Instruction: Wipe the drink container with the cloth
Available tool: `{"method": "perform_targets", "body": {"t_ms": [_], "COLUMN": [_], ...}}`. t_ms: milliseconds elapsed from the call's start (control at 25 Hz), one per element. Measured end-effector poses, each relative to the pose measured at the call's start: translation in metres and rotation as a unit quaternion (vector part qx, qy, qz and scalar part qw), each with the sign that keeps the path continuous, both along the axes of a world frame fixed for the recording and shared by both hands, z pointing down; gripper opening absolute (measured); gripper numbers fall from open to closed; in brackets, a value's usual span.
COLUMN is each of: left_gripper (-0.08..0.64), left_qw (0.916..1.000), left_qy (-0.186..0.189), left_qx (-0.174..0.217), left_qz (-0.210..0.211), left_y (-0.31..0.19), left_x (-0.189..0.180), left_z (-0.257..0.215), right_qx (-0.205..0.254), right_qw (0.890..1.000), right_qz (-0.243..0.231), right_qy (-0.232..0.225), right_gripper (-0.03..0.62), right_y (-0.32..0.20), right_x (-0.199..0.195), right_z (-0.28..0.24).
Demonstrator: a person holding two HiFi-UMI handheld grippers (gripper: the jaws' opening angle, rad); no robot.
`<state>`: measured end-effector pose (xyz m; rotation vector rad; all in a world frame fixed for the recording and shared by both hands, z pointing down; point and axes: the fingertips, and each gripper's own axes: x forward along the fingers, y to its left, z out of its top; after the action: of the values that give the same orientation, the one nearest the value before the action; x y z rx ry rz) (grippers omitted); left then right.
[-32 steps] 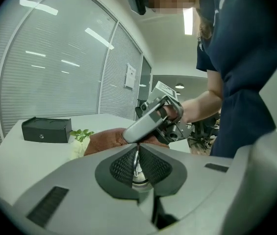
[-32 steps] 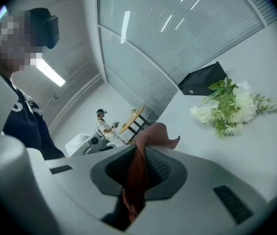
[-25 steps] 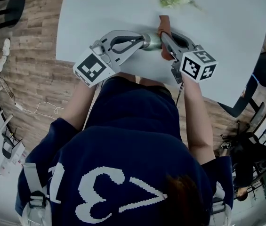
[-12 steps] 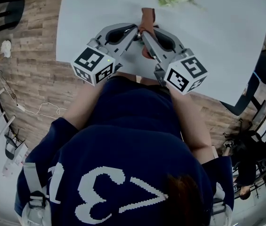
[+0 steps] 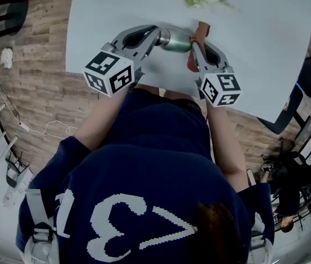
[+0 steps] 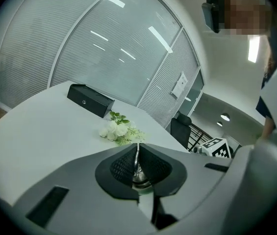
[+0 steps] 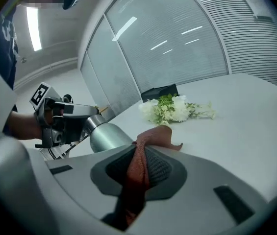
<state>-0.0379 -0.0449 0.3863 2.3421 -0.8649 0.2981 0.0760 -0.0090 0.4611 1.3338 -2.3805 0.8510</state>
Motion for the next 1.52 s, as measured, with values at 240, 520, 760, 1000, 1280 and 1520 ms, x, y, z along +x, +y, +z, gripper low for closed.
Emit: {"method": "perform_targets", "body": {"t_ms": [240,520,760,1000,1280,1520], "left_gripper": [0.023,0.023,0.023,0.023,0.023,0.023], "left_qw": [0.9995,0.9965,0.9945,0.9948,0.9965,0.9974], "left_qy": [-0.009,0.016,0.027,0.026,0.025,0.023], "left_qx": [-0.007,-0.049,-0.063,-0.063,-0.056,-0.059], "left_qz": [-0.029,-0.066,-0.078,-0.076,-0.056,-0.035], "left_y": [-0.003,-0.010,-0.013,-0.014,-0.010,-0.008], "left_x": [0.000,-0.009,-0.019,-0.014,-0.002,0.003], "left_z": [0.000,0.006,0.011,0.008,0.001,0.001], "right_qx": [0.094,0.148,0.083,0.104,0.158,0.057], "right_qw": [0.993,0.983,0.991,0.979,0.957,0.977], "right_qz": [-0.047,-0.105,-0.081,-0.132,-0.229,-0.174], "right_qy": [-0.046,-0.035,0.069,0.115,0.081,0.110], "right_gripper": [0.055,0.055,0.055,0.055,0.055,0.055], "right_y": [-0.003,0.008,0.026,0.034,0.036,0.038], "right_x": [-0.058,-0.094,-0.033,-0.059,-0.131,-0.069], "right_z": [-0.063,-0.082,-0.015,-0.018,-0.049,0.001]}}
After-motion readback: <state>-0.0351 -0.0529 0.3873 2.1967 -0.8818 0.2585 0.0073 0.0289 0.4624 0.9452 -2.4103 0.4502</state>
